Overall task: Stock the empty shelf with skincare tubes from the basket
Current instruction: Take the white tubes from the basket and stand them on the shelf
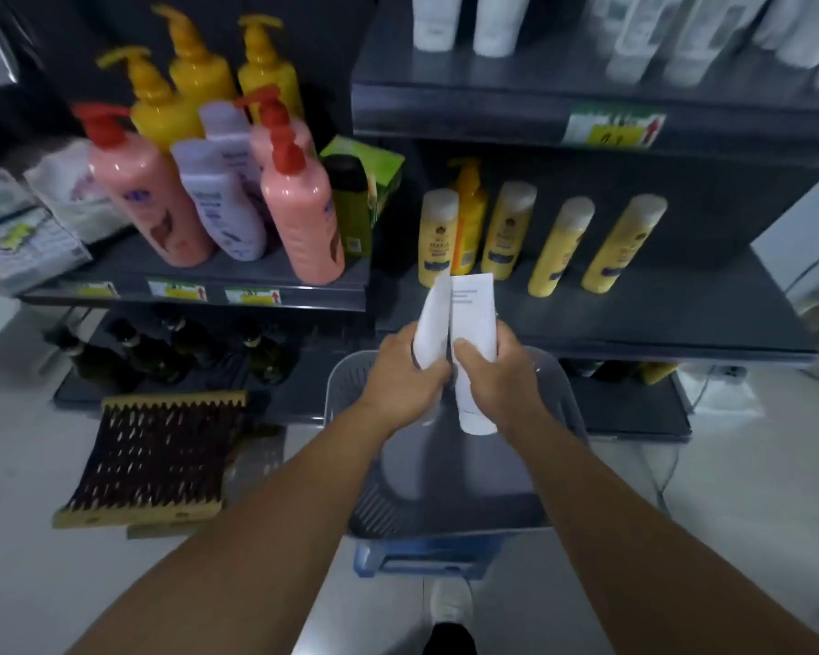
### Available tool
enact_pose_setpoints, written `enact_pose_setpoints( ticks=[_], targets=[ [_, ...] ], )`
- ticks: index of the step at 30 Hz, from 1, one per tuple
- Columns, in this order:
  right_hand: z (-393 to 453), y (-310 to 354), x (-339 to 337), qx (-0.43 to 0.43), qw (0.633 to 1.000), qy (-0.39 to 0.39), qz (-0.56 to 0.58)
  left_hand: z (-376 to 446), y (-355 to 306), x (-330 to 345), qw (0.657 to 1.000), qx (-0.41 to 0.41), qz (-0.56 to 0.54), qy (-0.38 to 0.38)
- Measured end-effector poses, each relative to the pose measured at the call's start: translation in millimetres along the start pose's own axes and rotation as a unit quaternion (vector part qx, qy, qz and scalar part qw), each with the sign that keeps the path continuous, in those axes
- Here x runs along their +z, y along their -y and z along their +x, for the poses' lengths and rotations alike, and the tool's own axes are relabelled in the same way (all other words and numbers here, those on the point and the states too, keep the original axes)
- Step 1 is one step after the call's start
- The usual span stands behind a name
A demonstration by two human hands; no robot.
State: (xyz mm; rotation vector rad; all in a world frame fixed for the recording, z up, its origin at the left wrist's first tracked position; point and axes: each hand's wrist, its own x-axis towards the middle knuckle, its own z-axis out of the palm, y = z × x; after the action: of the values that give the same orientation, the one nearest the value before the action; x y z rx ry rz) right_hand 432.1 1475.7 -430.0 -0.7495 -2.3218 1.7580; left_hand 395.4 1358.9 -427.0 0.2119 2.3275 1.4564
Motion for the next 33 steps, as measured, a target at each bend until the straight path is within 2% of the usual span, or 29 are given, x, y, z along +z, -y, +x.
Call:
enact_pose_setpoints(
  ticks=[6, 17, 22, 33],
  targets=[
    [-14.2, 82.8, -25.8, -0.066, 0.994, -0.047, 0.07, -16.3, -79.0, -43.2, 0.994, 0.1, -0.041, -0.03],
    [0.5, 191.2, -67.9, -0.165, 0.971, -0.081, 0.154, -6.5, -181.3, -94.6, 0.975, 0.175, -0.12, -0.065],
    [41.0, 225.9, -81.4, -0.2, 0.962, -0.087, 0.167, 29.3, -213.7, -115.5, 0.97, 0.186, -0.119, -0.102],
    [150.2, 265.8, -92.4, -0.217, 0.961, -0.037, 0.168, 124.1, -254.5, -138.1, 0.969, 0.169, -0.112, -0.141]
  ],
)
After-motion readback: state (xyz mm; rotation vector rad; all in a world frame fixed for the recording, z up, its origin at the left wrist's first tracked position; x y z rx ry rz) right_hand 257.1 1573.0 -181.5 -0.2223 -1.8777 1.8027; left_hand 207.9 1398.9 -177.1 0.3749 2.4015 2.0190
